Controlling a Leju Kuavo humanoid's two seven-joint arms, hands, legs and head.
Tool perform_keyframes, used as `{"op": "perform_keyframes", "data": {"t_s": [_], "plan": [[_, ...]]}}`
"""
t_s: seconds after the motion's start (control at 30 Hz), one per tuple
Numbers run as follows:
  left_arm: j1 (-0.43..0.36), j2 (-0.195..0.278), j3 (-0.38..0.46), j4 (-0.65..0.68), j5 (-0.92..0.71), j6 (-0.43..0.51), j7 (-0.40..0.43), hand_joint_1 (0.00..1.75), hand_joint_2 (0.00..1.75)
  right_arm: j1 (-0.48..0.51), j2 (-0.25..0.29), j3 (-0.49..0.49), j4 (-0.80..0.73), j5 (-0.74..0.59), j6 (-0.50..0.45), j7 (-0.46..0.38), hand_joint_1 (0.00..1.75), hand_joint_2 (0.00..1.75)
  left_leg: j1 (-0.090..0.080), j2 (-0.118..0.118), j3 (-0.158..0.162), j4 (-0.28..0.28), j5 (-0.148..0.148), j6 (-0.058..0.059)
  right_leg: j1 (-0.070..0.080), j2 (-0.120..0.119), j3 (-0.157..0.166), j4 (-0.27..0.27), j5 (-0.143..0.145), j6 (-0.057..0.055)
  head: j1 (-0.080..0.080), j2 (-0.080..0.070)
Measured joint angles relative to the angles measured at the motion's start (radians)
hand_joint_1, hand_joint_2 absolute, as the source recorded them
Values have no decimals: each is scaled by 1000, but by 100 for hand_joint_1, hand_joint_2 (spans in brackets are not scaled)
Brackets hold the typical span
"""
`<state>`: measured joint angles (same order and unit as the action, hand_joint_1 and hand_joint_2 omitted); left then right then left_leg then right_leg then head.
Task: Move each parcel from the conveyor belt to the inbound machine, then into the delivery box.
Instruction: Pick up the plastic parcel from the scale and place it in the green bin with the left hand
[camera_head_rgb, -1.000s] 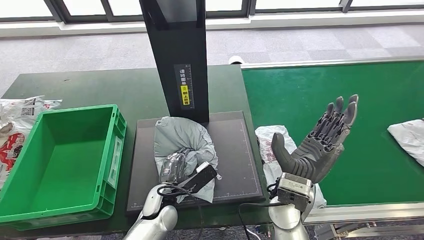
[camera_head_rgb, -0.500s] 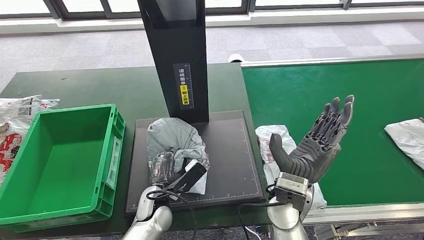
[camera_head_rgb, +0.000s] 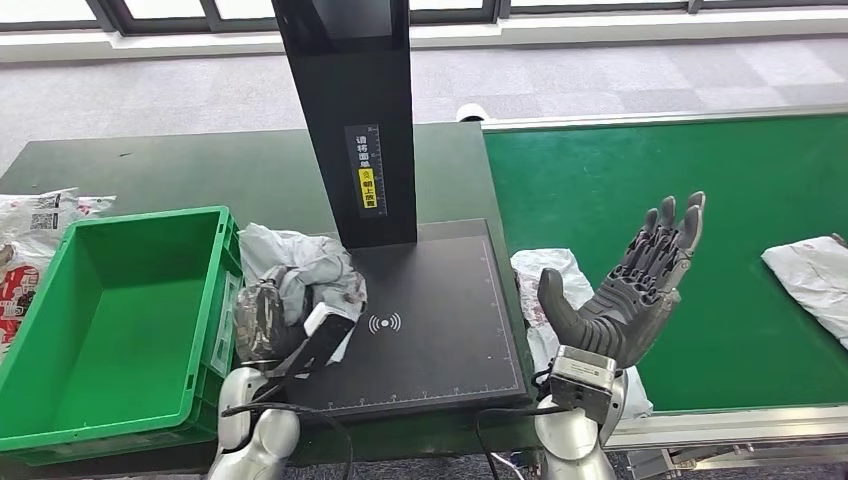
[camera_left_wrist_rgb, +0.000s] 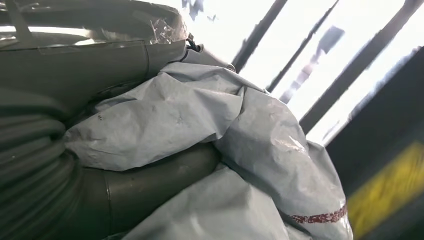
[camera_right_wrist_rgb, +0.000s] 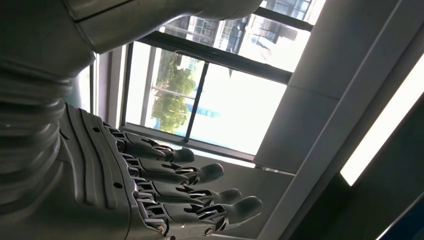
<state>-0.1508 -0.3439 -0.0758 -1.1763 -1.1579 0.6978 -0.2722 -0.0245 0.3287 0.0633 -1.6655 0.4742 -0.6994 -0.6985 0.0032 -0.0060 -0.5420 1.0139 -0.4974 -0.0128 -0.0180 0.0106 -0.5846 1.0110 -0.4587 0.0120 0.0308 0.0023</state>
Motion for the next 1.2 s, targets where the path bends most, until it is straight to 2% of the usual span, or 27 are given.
{"op": "perform_keyframes", "data": {"t_s": [0.13,0.23,0.37,0.53,0.8,1.07,1.2], "plan": [[43,4,59,-282,-13,2,-46,175,175,1,0,0,0,-14,0,0,0,175,0,0,-1,0,0,0,0,1,-1,0,0,0,0,0],[64,5,85,-435,5,3,-65,175,175,3,0,-1,0,-19,0,0,0,175,0,0,-1,0,0,0,0,0,-2,0,0,0,0,0],[82,6,116,-563,7,3,-79,175,175,5,-1,-2,0,-24,0,0,0,175,0,0,-1,0,0,0,0,0,-2,0,0,0,0,0],[95,7,157,-661,38,3,-134,175,175,10,-1,-6,-2,-31,0,0,0,175,0,0,-1,0,0,0,0,0,-1,0,0,0,0,0],[83,7,213,-692,79,2,-179,175,175,41,-2,-12,-27,-36,-1,0,0,175,0,0,0,0,0,0,0,0,-1,0,0,0,0,0],[20,6,359,-547,67,1,-211,175,175,71,-2,-17,-57,-37,-1,0,0,175,0,1,0,0,0,0,0,0,-1,0,0,0,0,0],[-6,4,421,-467,39,1,-180,175,175,79,-2,-18,-65,-36,-1,0,0,175,0,1,0,0,0,0,0,0,-1,0,0,0,0,0]]}}
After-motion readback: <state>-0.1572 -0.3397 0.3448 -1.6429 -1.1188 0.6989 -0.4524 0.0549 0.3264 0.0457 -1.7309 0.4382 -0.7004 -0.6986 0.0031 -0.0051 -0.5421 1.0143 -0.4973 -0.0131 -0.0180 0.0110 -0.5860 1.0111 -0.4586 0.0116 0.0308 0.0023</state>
